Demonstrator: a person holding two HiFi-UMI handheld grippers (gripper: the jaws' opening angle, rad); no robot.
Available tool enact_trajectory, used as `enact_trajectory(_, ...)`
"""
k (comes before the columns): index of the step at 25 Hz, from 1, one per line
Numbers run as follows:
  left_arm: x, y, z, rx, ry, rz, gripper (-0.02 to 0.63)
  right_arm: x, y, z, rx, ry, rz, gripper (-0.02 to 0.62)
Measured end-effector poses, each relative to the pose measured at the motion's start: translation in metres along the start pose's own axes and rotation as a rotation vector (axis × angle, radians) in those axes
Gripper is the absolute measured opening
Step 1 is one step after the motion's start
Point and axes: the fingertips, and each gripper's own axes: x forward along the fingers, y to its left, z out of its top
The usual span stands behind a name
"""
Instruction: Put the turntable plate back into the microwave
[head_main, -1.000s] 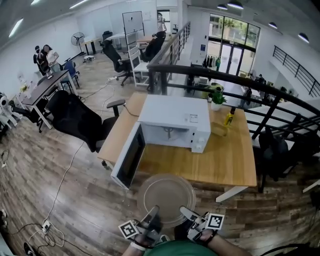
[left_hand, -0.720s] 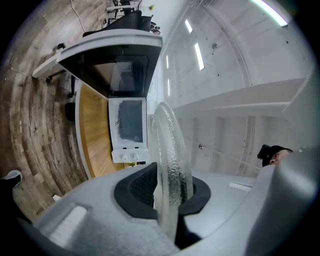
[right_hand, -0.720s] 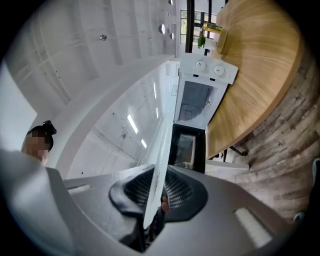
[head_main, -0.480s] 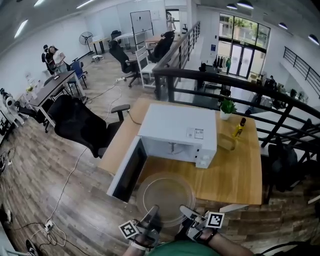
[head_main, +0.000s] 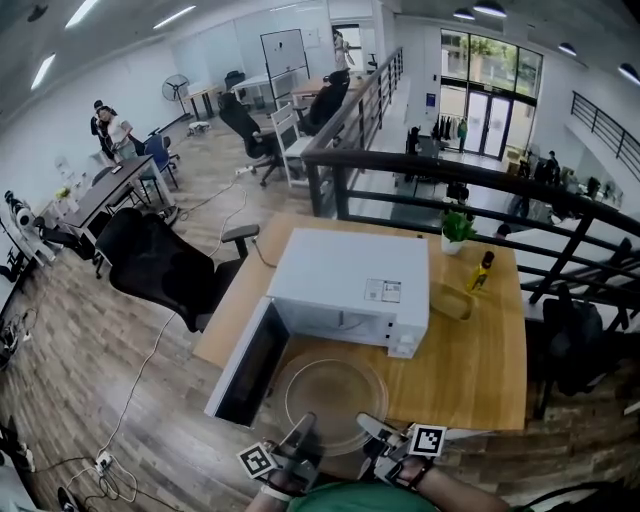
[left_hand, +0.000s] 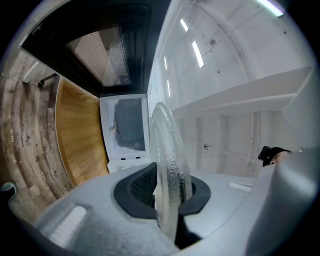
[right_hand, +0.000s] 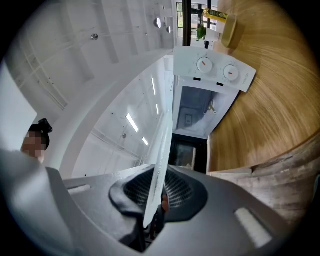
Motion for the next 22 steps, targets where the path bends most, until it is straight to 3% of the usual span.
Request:
enact_trajectory(11,0.036,0.029,0.026,-0.006,0.097,0.009,0.040,0.015,-0.036,0.026,-0.002,-0.068,-0.081,0.049)
enact_trajectory(22,0.076,0.092,0.063,-0.062,0.267,0.022,0.041,0.041,-0.093,0.049,0.040,-0.255,-0.129,0.043)
